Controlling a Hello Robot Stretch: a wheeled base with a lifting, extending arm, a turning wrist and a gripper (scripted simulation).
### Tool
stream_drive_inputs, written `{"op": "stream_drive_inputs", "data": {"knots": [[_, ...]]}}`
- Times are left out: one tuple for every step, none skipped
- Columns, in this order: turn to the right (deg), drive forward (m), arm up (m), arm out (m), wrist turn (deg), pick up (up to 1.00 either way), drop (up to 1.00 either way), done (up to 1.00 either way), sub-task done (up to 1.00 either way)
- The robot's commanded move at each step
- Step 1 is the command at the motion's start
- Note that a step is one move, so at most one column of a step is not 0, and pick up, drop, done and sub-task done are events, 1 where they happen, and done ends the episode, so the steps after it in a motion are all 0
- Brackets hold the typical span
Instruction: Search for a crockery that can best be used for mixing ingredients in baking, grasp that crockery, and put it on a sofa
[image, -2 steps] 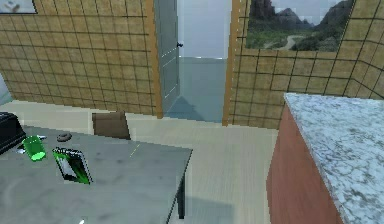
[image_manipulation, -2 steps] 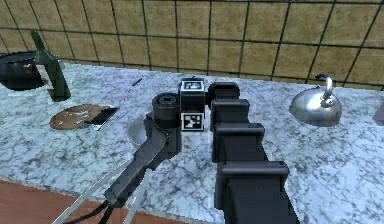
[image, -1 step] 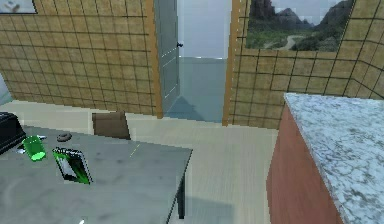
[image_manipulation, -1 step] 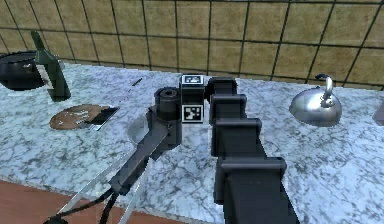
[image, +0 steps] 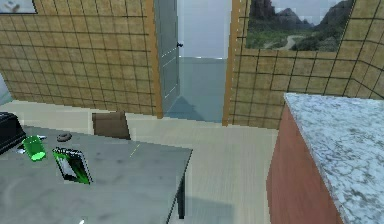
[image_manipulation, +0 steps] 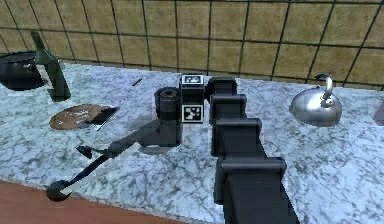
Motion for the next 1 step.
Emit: {"op": "stream_drive_inputs", "data": {"knots": [[0.0,0.0,0.0,0.0,45.0,0.0,0.0,0.0,0.0]]}}
